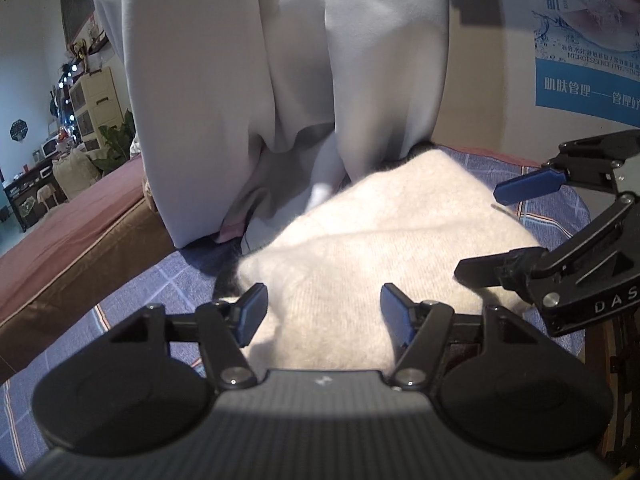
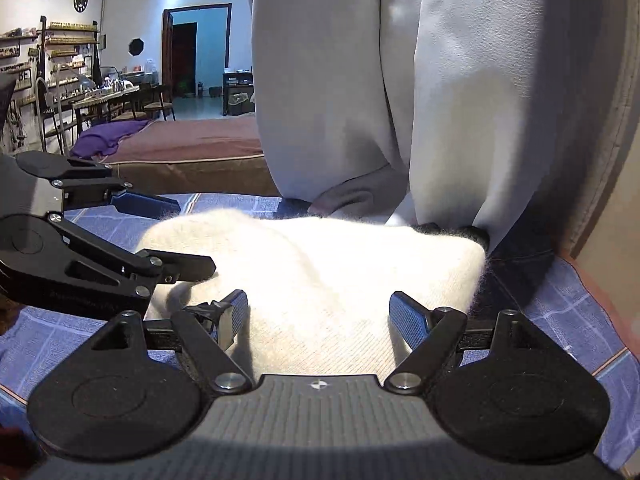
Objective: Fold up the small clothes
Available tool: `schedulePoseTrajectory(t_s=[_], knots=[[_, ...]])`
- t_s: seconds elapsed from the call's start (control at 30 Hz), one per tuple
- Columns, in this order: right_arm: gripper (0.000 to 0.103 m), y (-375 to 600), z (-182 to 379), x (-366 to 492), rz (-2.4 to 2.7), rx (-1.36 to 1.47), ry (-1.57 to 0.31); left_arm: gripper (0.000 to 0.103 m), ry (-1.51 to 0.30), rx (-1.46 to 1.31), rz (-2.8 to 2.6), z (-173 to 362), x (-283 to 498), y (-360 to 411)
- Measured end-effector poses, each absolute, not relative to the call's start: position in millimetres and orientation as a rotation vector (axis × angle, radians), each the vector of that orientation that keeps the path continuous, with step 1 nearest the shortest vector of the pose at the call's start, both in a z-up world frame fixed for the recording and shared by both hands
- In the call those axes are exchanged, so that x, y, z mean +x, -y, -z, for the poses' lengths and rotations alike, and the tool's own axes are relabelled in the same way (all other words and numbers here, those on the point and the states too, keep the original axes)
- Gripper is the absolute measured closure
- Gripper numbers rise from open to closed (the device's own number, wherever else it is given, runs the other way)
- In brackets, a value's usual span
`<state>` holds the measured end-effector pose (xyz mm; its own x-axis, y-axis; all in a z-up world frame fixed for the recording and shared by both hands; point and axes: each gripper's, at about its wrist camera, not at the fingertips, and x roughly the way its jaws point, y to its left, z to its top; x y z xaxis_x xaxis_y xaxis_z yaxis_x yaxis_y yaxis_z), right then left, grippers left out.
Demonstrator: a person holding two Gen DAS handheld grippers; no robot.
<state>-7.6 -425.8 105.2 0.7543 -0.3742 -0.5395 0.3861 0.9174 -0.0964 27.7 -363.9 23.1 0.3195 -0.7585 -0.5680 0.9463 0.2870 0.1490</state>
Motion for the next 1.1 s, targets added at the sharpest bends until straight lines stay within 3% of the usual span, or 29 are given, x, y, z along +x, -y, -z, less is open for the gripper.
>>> schedulePoseTrajectory(t_s=[0.23,0.6,1.1], knots=[[0.0,424.4,-102.4,-1.0,0.386,0.036,-0.628,0.039,-0.508,0.522,1.197,-5.6,35.1,368.2],[0.0,420.2,-92.5,9.8,0.404,0.046,-0.689,0.02,-0.545,0.519,1.185,11.0,45.7,371.6],[0.0,416.3,-79.3,20.1,0.39,0.022,-0.733,0.007,-0.579,0.52,1.164,24.3,49.3,374.5]])
